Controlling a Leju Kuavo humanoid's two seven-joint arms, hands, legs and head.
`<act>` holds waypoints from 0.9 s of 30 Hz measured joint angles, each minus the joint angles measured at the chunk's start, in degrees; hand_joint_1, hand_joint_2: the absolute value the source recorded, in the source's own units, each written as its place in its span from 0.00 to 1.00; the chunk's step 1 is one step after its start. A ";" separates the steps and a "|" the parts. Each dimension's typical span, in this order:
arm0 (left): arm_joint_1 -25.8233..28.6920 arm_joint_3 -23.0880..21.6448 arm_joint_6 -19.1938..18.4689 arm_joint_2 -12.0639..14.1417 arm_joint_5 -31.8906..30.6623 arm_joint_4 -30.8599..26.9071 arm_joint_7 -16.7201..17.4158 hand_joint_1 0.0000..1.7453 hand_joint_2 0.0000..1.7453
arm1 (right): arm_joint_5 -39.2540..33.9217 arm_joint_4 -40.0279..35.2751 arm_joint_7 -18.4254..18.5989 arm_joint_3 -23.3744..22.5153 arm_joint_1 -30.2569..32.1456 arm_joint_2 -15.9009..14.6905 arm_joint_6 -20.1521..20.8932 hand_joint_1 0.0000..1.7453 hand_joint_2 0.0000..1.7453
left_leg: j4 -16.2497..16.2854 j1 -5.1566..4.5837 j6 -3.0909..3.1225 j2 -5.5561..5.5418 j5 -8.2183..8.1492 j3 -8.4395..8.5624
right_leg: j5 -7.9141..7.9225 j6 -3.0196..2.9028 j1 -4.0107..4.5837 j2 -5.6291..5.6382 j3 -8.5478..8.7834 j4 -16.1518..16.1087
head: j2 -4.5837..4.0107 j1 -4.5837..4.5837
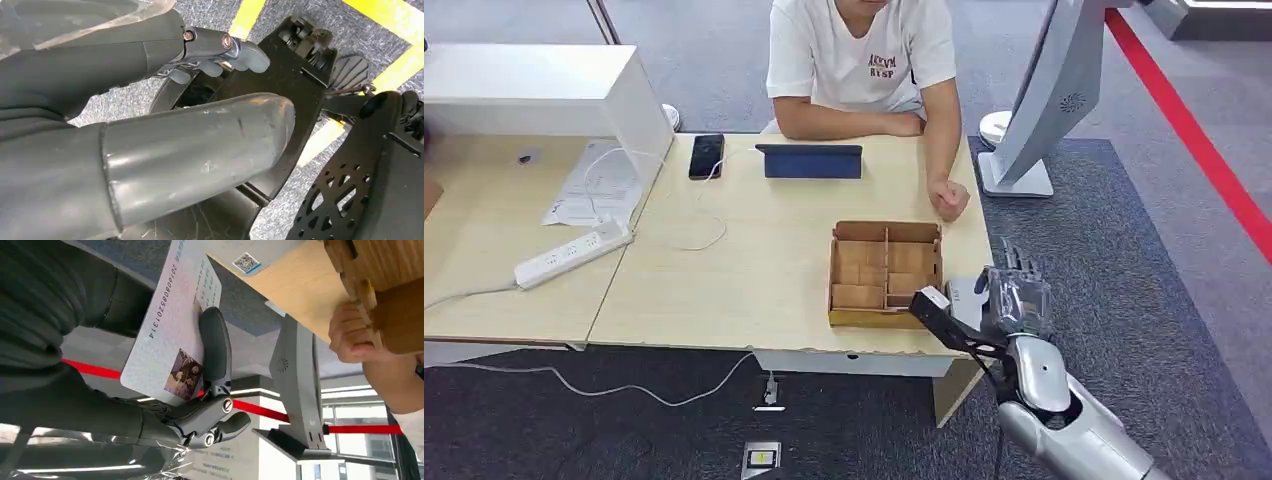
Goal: Pass the card to the sensor for recognition and then transmit it.
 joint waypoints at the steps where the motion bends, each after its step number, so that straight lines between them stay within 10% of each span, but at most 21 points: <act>1: -0.04 0.07 -0.09 -0.05 -0.05 0.09 0.07 0.00 0.00 | 0.00 0.11 0.00 -0.05 0.16 0.02 0.35 1.00 1.00 | 0.00 0.00 0.00 0.00 0.00 0.00 | 0.00 0.00 0.00 0.00 0.00 0.00 | 0.00 0.02; 27: -0.53 1.40 -1.25 -1.20 -2.06 1.64 1.53 0.00 0.00 | 4.09 0.35 0.02 -7.13 2.01 0.00 8.92 1.00 1.00 | 0.00 0.00 0.00 0.00 0.00 0.00 | 0.00 0.00 0.00 0.00 0.01 0.00 | 0.00 0.00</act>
